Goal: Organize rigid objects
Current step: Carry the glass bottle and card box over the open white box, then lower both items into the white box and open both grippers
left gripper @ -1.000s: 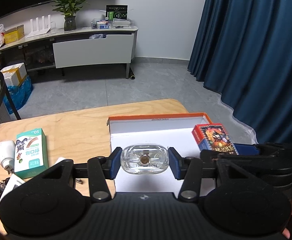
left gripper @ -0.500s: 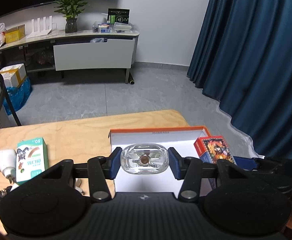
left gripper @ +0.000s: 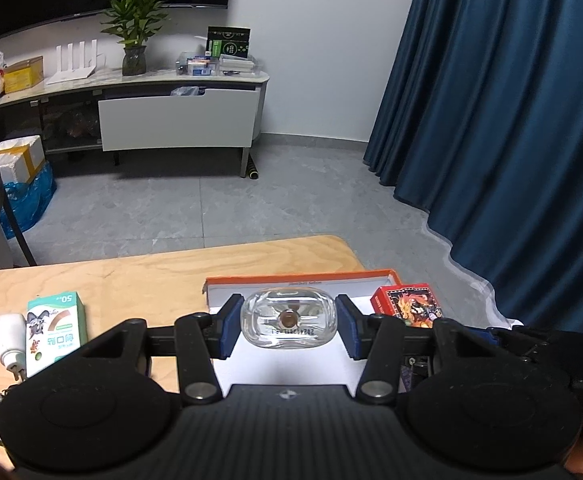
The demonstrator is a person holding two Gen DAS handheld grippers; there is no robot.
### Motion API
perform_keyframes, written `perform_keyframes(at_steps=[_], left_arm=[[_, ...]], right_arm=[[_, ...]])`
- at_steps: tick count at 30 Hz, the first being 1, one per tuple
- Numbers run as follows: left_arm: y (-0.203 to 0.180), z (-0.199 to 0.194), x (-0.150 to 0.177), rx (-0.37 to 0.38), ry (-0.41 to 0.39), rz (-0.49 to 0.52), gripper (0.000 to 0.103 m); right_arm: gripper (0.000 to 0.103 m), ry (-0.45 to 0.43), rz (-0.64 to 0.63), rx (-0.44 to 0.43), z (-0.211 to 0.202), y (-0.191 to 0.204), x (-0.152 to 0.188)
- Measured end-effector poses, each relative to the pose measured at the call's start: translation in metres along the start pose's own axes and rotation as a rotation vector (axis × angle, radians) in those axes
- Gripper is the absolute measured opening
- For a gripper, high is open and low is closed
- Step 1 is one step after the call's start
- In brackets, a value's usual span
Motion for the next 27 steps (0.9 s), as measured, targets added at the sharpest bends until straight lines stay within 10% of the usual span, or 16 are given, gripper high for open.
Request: perform_keyframes(at_steps=[27], left_arm=[[0.002, 0.064, 0.003, -0.005, 0.023, -0.023, 0.050]], right_arm=[[0.071, 0.119, -0.041, 0.033, 0.081, 0.004, -0.015]])
Point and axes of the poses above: each gripper's, at about its wrist camera, not at the fingertips, and z roughly the way its jaws point, y to its left, x to its underside, the point moved 4 cm from there along z, roughly the way its jaws point, and after that the axes turned 3 degrees about x, right-handed, at the moved point
